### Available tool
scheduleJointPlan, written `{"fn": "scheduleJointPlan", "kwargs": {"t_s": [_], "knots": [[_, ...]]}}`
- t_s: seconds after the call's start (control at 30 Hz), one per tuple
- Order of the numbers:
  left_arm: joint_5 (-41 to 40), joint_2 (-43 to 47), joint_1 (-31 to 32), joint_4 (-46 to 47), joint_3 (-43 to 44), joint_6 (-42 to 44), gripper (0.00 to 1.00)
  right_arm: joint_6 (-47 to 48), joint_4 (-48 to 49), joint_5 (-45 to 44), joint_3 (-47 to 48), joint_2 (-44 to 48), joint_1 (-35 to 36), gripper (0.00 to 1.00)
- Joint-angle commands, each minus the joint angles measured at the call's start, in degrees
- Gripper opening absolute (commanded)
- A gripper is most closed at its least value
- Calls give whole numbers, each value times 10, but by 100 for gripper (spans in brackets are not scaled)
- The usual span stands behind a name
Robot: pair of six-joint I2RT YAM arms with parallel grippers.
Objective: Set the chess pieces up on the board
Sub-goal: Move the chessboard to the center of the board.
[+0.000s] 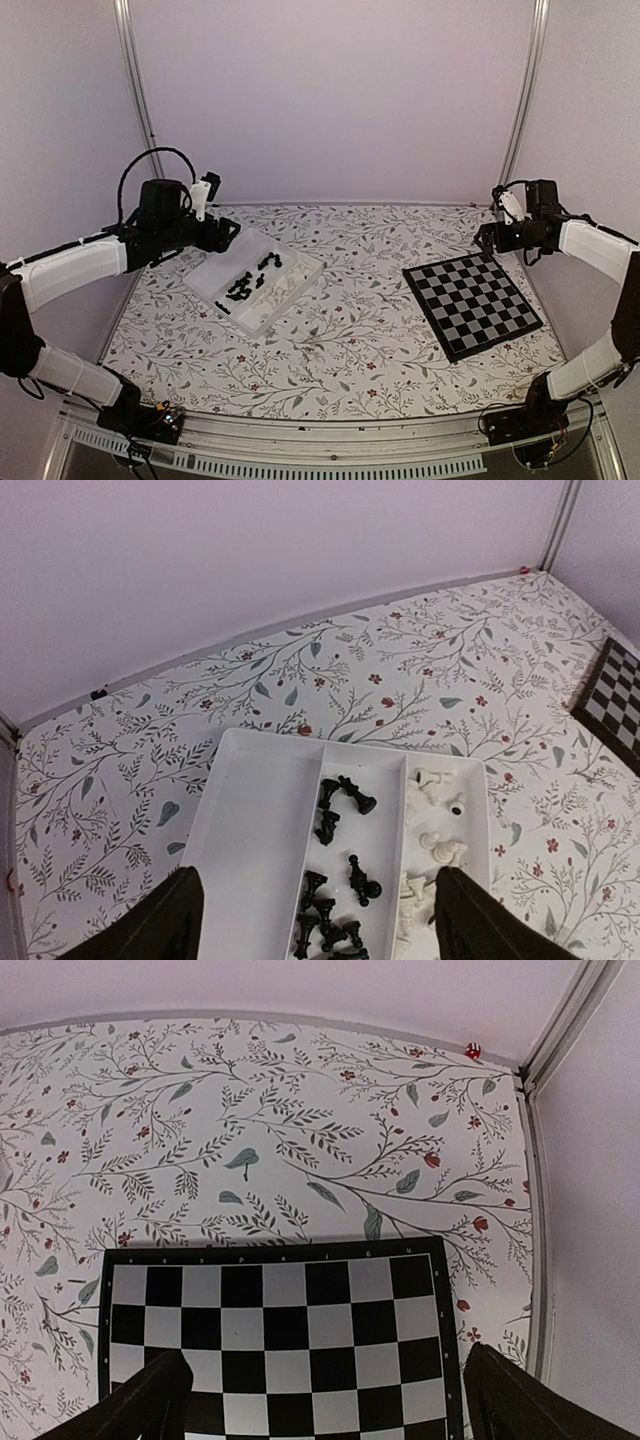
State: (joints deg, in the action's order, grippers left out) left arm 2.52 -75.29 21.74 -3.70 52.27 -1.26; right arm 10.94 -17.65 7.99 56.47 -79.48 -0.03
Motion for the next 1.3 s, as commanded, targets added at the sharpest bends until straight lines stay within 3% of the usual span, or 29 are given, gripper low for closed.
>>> {"fn": "scheduleJointPlan", "kwargs": {"t_s": [0.0,0.4,0.93,1.27], "knots": [[21,-7,19,39,-9,15,82,52,-18,59,-3,-15,-30,99],[21,-32,56,23,3,13,83,77,-135,112,83,-180,-159,99],[27,-61,76,1,18,15,84,90,-159,147,95,-268,-169,99],[34,-69,93,-3,22,14,83,136,-199,246,34,-247,-169,88]]}}
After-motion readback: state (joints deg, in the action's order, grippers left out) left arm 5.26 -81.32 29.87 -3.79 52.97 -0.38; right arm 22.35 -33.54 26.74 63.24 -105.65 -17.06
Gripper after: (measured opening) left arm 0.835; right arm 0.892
